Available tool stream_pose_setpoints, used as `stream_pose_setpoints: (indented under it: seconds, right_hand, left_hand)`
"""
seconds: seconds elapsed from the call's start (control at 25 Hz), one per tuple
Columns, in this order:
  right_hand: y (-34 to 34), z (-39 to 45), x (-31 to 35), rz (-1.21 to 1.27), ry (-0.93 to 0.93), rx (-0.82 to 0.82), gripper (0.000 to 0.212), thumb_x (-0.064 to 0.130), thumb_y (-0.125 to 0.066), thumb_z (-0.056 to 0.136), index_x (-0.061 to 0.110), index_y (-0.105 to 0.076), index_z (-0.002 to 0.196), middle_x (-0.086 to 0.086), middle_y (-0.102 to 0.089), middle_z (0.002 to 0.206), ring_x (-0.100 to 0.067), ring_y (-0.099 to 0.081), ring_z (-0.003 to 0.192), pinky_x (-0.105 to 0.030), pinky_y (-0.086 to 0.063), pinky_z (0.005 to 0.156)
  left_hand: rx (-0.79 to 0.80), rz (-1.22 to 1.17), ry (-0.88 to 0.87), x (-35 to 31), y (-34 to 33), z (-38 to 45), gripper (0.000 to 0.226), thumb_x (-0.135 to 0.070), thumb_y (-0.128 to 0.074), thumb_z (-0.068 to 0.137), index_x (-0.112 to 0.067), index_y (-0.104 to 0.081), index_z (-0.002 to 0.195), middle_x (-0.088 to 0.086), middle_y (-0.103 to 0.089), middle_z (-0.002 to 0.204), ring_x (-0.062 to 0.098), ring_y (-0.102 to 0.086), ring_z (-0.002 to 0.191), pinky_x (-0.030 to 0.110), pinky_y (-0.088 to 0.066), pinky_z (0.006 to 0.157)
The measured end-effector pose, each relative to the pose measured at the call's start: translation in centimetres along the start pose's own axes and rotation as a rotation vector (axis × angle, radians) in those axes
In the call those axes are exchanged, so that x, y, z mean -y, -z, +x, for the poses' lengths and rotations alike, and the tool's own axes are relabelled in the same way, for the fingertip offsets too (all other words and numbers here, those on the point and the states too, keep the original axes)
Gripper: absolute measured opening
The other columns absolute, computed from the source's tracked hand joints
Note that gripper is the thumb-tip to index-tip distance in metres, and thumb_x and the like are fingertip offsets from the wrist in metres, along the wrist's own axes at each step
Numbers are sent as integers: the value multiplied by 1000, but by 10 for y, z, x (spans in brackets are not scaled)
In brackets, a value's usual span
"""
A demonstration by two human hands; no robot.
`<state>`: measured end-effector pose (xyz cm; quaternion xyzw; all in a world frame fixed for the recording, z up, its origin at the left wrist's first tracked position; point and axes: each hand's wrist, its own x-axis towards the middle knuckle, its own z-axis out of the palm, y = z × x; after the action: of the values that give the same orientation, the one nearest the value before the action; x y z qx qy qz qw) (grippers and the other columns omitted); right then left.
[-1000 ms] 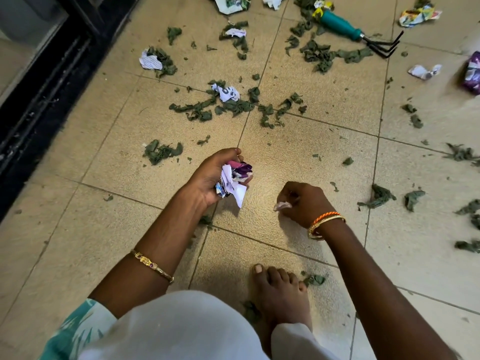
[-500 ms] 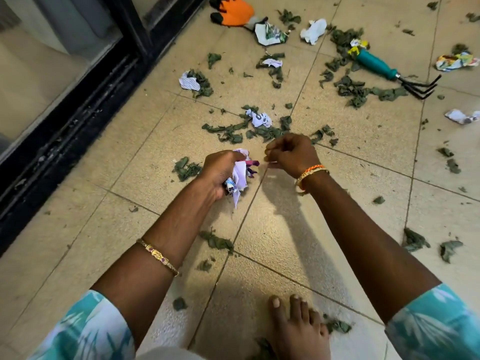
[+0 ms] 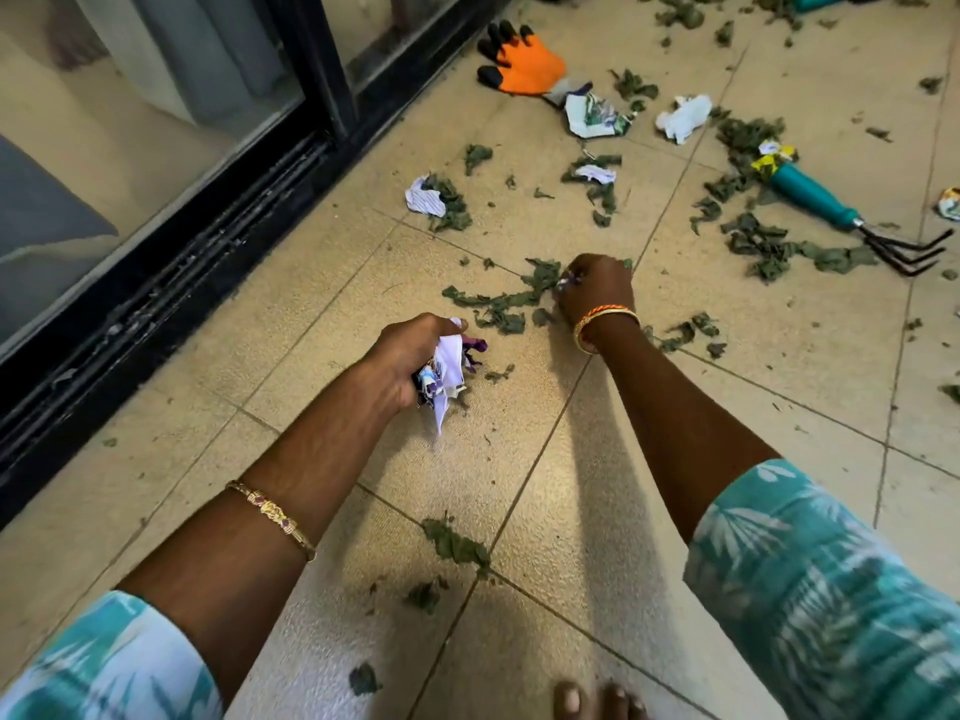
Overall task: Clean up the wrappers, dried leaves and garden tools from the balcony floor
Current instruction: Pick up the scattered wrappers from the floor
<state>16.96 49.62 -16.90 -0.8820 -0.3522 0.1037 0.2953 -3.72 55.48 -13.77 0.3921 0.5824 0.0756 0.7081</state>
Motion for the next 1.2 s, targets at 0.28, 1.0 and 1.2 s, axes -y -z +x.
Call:
stream_pose_setpoints:
  seconds: [0.28, 1.0, 1.2]
  right_hand:
    - [53, 6, -12, 921, -419, -179, 33, -6, -66, 76, 19, -48, 88, -16, -61, 83, -20, -63, 65, -37, -59, 65]
    - [115, 88, 118, 911, -407, 681, 17, -10, -61, 81, 7, -58, 80, -13, -66, 75, -17, -67, 60, -24, -58, 56]
    - [42, 98, 119, 619, -264, 638, 18, -2, -69, 79, 11, -59, 70, -2, -65, 53, -9, -63, 48, -21, -53, 48]
  left_hand:
    - [150, -11, -31, -25, -13, 0, 22, -19, -61, 89, -11, -68, 109, 13, -66, 97, 28, -59, 78, 31, -54, 61]
    - [279, -45, -107, -162, -41, -16, 23, -26, -58, 93, -11, -65, 109, 10, -73, 88, 22, -68, 68, 34, -56, 74]
    - [167, -279, -38, -135, -26, 35, 22, -23, -55, 95, -7, -68, 104, 10, -71, 75, 21, -65, 58, 26, -54, 56]
